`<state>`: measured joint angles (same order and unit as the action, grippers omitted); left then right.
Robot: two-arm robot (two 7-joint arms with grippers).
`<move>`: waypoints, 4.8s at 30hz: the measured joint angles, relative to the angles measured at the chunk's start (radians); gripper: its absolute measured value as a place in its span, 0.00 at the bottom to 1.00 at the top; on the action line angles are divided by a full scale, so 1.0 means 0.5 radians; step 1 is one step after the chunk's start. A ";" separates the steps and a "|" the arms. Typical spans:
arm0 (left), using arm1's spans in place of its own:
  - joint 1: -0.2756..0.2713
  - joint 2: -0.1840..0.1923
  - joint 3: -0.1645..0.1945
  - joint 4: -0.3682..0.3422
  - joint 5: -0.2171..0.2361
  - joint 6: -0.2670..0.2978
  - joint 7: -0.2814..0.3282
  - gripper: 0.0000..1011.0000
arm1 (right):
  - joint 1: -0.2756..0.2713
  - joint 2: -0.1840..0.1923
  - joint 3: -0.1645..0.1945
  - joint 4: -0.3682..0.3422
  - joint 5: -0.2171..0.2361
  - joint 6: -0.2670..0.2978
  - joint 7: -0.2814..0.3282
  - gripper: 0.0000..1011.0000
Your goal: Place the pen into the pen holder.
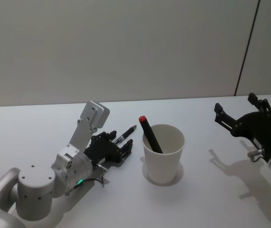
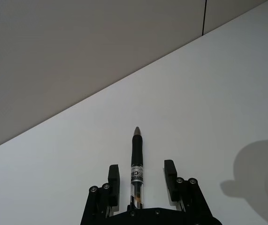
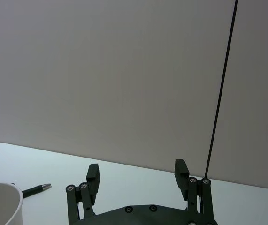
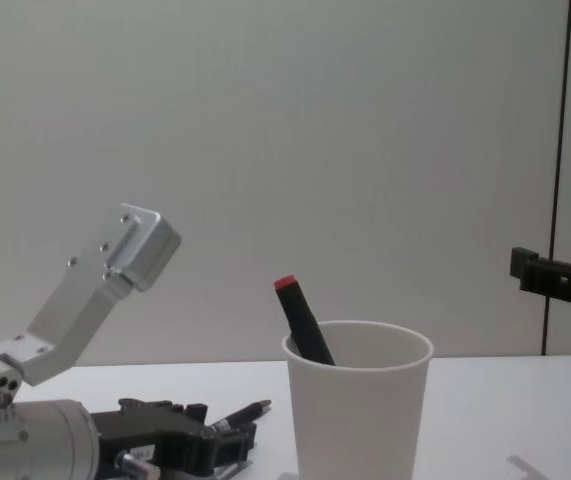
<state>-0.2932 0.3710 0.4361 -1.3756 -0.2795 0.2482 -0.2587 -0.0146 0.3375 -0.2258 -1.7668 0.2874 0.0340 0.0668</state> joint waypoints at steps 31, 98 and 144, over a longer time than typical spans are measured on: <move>0.000 0.000 0.000 0.002 0.001 0.003 0.002 0.38 | 0.000 0.000 0.000 0.000 0.000 0.000 0.000 0.99; 0.026 0.034 -0.035 0.003 -0.042 -0.174 0.020 0.14 | 0.000 0.000 0.000 0.000 0.000 0.000 0.000 0.99; 0.207 0.291 -0.296 -0.529 -0.513 -1.301 -0.126 0.14 | 0.184 -0.108 0.037 -0.084 0.322 0.114 0.088 0.99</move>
<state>-0.1896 0.5163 0.2882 -1.6402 -0.5358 -0.4024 -0.3217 0.0772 0.2834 -0.2075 -1.8088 0.4483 0.0908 0.1108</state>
